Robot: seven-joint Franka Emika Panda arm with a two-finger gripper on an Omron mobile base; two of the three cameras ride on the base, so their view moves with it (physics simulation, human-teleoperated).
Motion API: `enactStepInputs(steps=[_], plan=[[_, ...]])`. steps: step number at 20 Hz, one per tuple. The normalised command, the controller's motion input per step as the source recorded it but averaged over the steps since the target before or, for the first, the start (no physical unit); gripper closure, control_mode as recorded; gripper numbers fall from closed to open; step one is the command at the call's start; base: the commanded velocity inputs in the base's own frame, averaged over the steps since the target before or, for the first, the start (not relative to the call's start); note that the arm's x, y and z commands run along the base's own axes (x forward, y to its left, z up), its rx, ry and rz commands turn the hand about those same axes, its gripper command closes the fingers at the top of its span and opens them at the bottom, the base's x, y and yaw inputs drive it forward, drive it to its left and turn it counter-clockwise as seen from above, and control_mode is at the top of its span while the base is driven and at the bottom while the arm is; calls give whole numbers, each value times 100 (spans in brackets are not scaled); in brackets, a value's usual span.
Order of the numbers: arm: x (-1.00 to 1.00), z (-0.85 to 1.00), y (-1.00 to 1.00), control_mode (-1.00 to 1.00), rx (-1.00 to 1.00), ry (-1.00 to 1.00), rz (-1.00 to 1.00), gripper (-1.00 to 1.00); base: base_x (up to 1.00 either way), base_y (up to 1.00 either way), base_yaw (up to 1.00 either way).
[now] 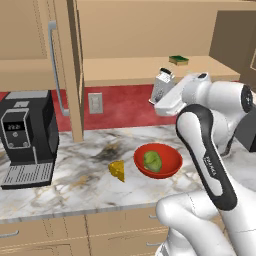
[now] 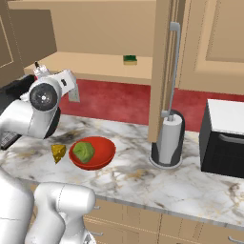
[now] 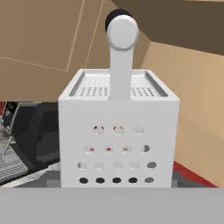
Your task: Pick the cheese from the fridge and the cheese grater from the cabinet and place them next to the salad bowl.
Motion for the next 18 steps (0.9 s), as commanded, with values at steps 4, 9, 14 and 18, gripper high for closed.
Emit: enactStepInputs(steps=[4,9,14,18], plan=[[-37,-23,5,-100,0,14,-20,100,0,0,0],[-23,-25,-10,-100,0,38,-24,100,0,0,0],[-17,-32,-22,-100,0,40,-21,100,0,0,0],[-15,-40,-14,-100,2,22,-18,100,0,0,0]])
